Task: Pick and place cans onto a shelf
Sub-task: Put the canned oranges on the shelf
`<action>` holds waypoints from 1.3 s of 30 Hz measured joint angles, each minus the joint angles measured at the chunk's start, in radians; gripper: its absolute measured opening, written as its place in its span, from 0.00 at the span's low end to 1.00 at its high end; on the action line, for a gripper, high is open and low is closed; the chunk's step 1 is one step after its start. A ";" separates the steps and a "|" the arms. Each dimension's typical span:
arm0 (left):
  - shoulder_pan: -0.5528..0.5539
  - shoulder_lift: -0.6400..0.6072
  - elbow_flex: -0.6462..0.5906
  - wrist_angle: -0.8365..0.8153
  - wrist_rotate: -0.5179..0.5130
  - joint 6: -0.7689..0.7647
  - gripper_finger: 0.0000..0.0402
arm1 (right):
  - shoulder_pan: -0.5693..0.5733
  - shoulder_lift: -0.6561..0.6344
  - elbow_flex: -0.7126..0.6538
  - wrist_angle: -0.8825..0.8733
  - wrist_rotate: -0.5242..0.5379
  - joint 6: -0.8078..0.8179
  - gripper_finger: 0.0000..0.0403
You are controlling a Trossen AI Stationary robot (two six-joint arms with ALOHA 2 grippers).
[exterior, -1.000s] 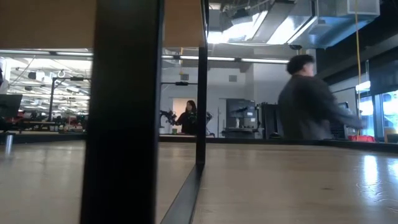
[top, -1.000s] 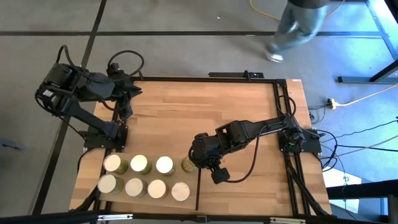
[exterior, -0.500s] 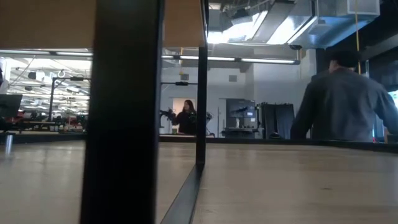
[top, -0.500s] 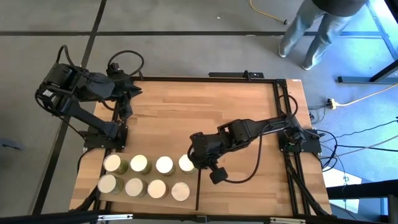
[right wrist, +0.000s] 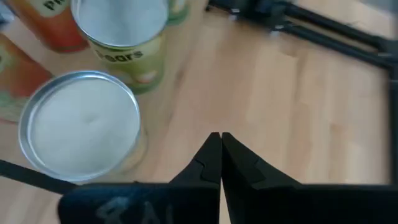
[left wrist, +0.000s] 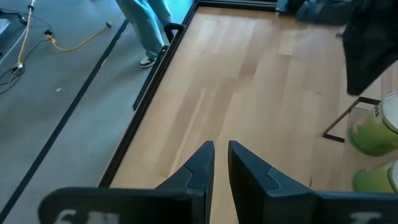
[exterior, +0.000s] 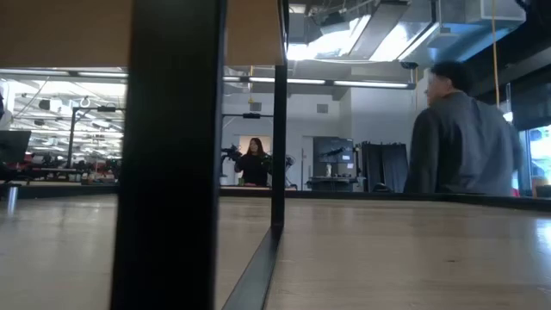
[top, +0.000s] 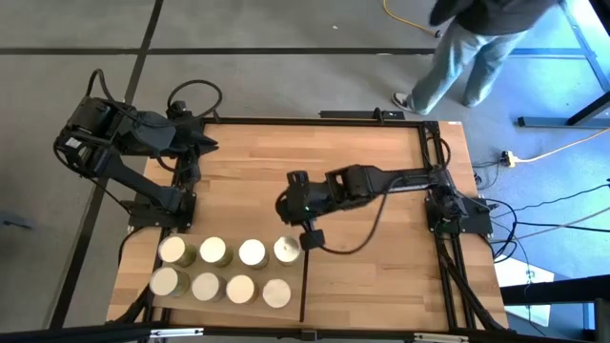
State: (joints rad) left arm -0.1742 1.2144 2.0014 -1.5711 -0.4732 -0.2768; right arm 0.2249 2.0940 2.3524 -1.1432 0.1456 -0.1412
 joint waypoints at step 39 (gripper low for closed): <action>0.000 -0.031 0.000 0.000 -0.003 0.024 0.10 | -0.074 0.075 -0.018 -0.014 -0.445 -0.081 0.00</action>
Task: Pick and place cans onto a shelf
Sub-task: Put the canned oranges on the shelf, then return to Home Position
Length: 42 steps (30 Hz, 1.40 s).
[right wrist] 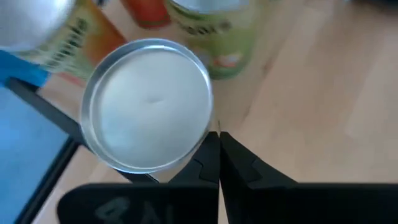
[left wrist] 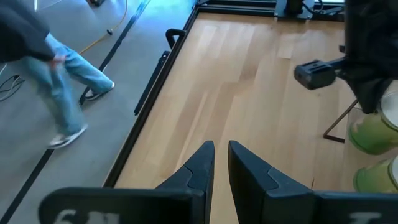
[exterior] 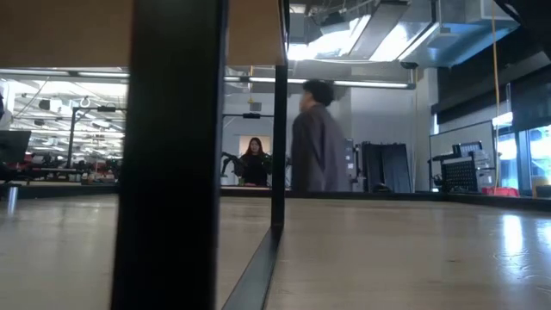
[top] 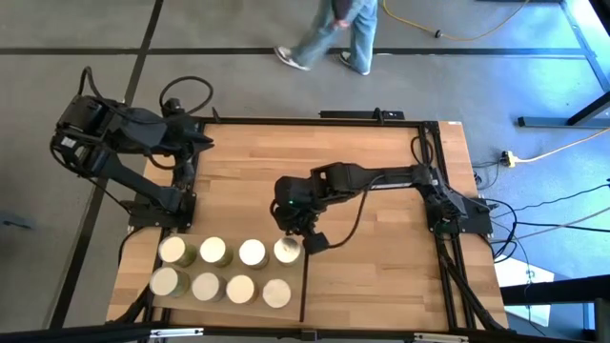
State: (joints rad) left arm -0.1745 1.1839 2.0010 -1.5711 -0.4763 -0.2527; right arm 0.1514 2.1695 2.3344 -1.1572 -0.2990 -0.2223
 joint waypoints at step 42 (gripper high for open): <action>0.000 -0.713 -0.235 0.147 0.099 0.058 0.00 | 0.138 -0.620 -0.023 -0.412 0.768 0.490 0.00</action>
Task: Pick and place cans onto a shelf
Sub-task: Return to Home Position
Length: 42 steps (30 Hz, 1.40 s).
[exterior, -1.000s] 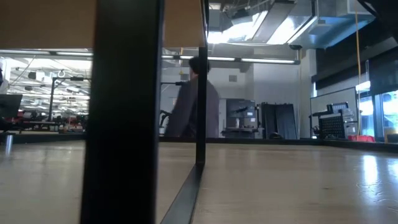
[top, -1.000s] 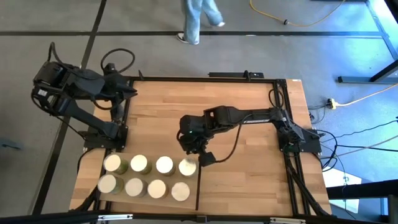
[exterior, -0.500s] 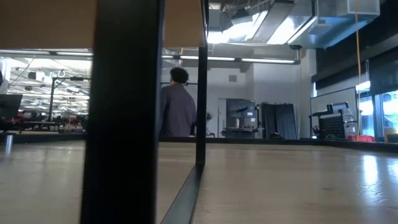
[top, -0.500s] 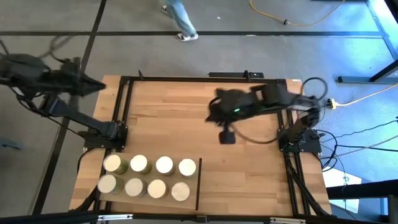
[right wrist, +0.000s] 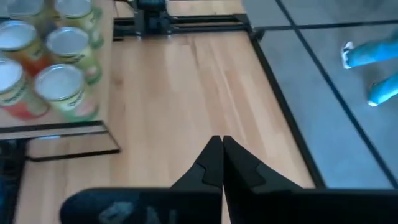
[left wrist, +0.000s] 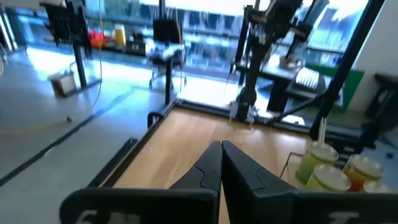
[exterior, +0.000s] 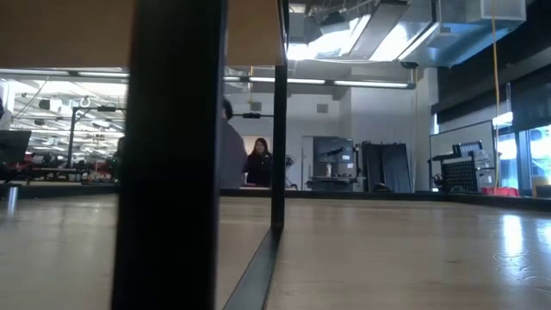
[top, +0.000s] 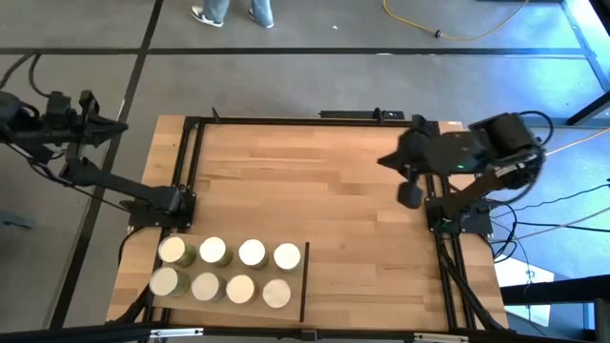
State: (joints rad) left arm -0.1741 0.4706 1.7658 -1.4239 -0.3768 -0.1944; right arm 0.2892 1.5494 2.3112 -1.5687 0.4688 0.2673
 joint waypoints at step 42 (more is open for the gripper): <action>-0.027 -0.464 -0.920 0.834 0.277 0.233 0.00 | 0.134 -1.089 -1.400 0.872 0.113 -0.039 0.00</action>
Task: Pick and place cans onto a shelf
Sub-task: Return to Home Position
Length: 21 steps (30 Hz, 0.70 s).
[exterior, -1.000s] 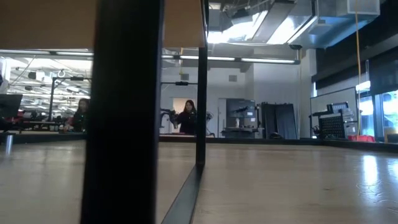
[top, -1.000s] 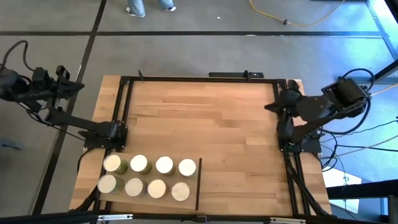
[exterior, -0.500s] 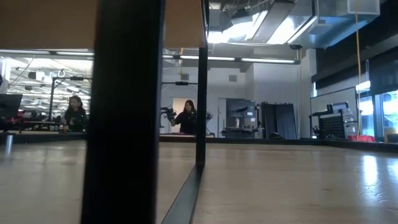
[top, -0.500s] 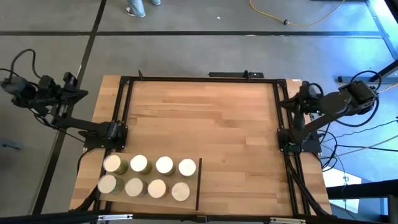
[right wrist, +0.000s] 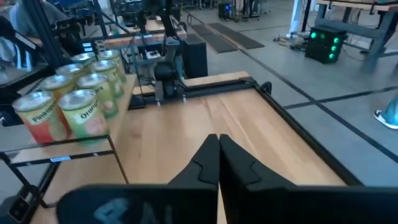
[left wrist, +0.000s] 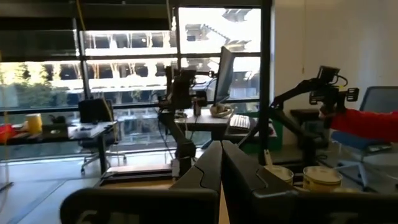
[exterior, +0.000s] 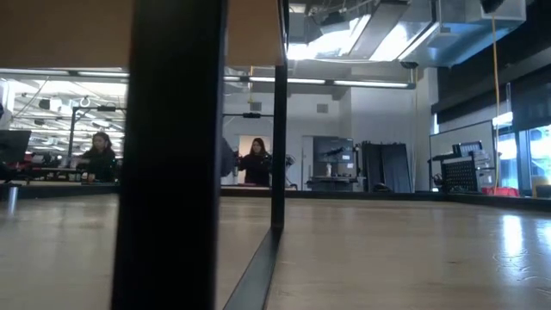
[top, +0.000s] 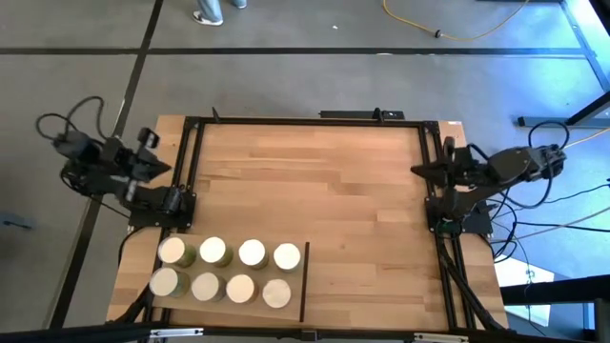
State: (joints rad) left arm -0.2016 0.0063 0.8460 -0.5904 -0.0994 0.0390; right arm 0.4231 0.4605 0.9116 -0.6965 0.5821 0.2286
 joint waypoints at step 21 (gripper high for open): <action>0.000 0.000 -0.326 0.306 0.092 -0.057 0.00 | 0.000 -0.378 -0.411 0.247 -0.006 0.005 0.00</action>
State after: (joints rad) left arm -0.2016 0.0063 0.5198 -0.2839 -0.0078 -0.0181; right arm 0.4229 0.0826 0.5008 -0.4500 0.5758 0.2336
